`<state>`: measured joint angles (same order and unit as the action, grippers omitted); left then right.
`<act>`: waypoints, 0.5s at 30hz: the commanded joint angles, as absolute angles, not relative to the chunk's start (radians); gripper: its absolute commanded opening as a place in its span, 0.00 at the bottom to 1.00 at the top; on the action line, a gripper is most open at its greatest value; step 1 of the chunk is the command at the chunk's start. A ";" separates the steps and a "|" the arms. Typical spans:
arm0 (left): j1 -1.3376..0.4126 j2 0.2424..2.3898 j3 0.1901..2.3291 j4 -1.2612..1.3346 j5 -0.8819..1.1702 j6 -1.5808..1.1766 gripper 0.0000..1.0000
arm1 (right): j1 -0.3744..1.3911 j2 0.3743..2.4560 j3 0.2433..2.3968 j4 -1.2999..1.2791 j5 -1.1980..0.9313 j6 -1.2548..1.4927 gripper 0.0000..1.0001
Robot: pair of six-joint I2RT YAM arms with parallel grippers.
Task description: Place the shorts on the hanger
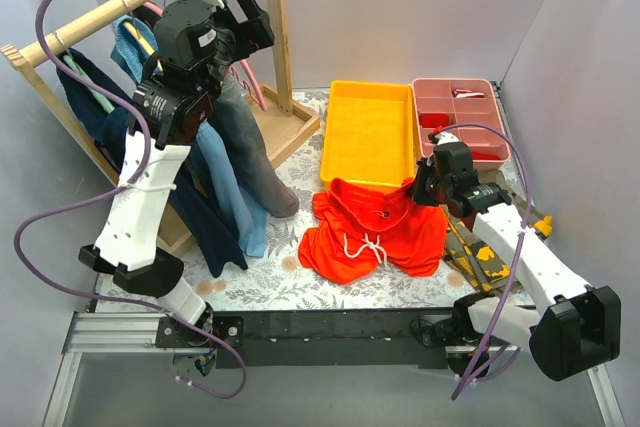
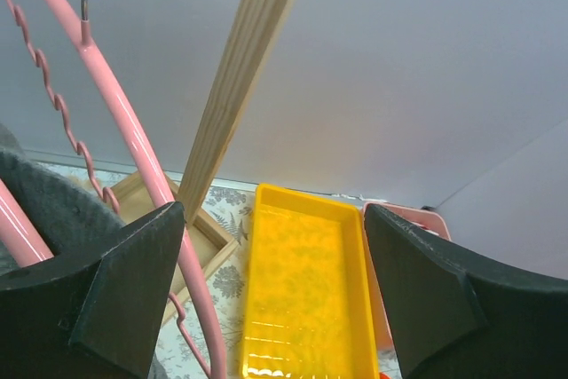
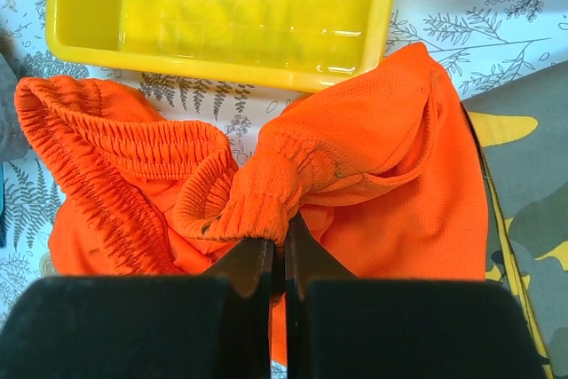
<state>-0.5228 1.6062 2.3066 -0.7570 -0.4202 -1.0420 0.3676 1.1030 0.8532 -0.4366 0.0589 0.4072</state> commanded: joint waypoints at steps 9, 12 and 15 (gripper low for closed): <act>-0.494 1.651 2.289 -0.713 -0.569 -0.968 0.79 | 0.365 1.121 0.831 -0.364 -0.026 0.410 0.01; -0.491 1.677 2.295 -0.700 -0.598 -0.948 0.78 | 0.365 1.124 0.830 -0.361 -0.037 0.411 0.01; -0.486 1.706 2.309 -0.687 -0.652 -0.930 0.77 | 0.365 1.126 0.830 -0.359 -0.044 0.411 0.01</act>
<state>-0.4969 1.6886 2.2963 -0.7212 -0.5610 -0.9749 0.3672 1.1213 0.8337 -0.4076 -0.0063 0.4114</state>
